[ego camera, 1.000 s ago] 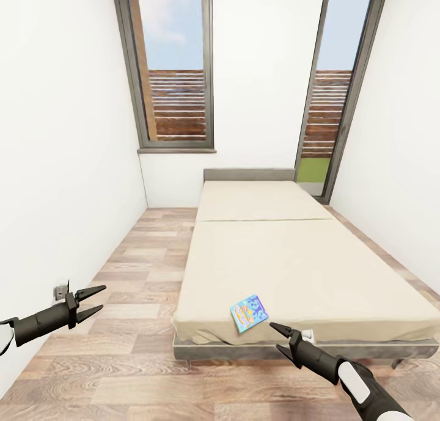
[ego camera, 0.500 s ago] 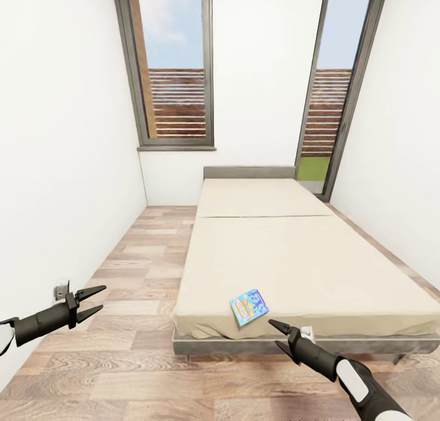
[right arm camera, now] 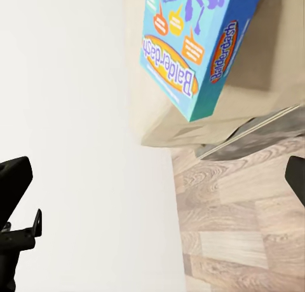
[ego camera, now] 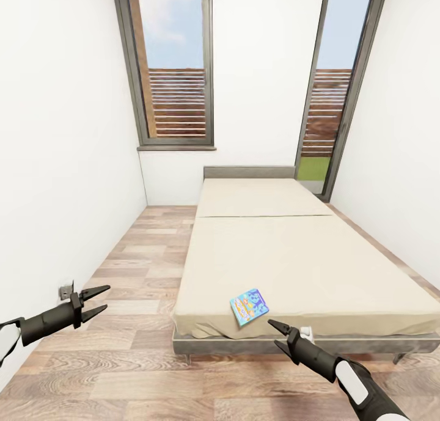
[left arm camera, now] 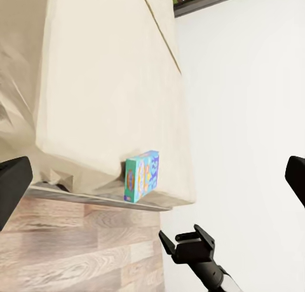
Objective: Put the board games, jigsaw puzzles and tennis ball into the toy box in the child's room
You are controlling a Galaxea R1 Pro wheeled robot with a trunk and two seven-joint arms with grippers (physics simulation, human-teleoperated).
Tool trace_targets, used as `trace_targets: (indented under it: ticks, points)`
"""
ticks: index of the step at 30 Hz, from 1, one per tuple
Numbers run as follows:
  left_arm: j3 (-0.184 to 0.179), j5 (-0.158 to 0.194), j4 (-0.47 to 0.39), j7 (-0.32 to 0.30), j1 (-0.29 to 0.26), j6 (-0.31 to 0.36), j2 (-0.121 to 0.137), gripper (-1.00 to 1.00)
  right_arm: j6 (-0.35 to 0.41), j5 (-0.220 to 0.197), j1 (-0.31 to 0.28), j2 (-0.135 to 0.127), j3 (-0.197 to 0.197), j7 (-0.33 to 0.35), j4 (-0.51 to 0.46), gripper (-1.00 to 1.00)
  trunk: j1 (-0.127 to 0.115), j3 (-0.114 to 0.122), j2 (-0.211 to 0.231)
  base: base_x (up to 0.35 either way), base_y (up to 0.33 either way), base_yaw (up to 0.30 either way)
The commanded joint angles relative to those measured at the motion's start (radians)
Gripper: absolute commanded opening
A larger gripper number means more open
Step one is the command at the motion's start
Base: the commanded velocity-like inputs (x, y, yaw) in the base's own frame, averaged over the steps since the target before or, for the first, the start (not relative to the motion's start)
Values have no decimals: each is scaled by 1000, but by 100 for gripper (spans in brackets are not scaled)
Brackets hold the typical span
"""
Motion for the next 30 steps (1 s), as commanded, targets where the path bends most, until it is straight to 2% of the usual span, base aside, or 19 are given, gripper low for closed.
trace_targets:
  ticks: [1, 19, 30]
  points:
    - [1, -1, 0, -2, -1, 4, -1, 100, 6, -3, 0, 0, -3, 1, 0, 100, 0, -1, 0, 32, 9, 0]
    - [-3, -1, 0, 6, -1, 4, -5, 100, 6, -3, 0, 2, -3, -1, 2, 100, 0, -1, 0, 46, 91, 0]
    - [-3, -1, 0, 6, -1, 3, -6, 100, -3, -3, 0, 8, -1, -13, 5, 100, 0, -1, 0, 0, 23, 0]
